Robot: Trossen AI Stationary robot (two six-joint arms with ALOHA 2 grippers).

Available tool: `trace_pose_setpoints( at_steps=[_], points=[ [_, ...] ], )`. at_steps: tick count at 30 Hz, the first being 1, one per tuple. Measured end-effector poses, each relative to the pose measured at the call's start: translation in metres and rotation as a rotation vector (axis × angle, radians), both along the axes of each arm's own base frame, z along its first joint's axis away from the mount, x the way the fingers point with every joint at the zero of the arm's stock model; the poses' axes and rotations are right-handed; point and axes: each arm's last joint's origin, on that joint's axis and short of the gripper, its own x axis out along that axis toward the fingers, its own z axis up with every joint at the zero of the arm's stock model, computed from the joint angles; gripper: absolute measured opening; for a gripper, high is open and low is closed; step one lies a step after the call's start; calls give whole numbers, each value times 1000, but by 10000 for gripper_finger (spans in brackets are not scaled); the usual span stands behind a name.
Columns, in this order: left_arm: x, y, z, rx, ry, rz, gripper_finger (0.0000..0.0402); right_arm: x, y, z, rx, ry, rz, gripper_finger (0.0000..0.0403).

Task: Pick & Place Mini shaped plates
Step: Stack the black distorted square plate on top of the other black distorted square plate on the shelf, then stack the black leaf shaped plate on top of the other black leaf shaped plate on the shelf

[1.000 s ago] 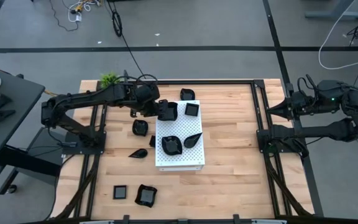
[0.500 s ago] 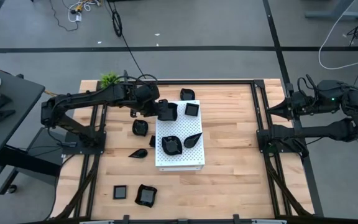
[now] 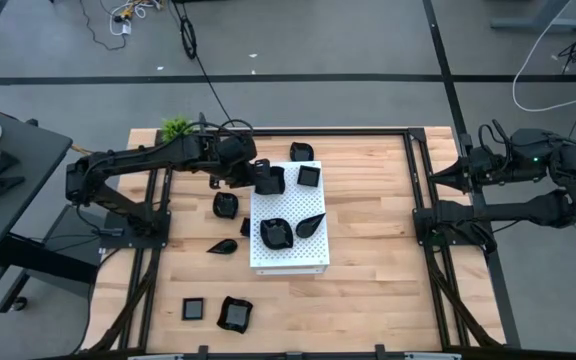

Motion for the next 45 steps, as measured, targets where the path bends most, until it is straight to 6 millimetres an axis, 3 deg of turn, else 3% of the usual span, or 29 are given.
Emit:
trace_pose_setpoints(
  at_steps=[18, 27, 39, 45],
  points=[
    [-10, -4, 3, 23, 47, -109, 94, 0, 0, 0, 0, 0, 0, 22],
    [-12, -11, 7, 80, 8, -480, 94, 0, 0, 0, 0, 0, 0, 22],
    [-11, -22, 6, 358, 29, -922, 94, 0, 0, 0, 0, -1, 0, 22],
    [-13, -32, -3, 355, 66, -1015, 94, 0, 0, 0, 0, -1, 0, 22]
  ],
)
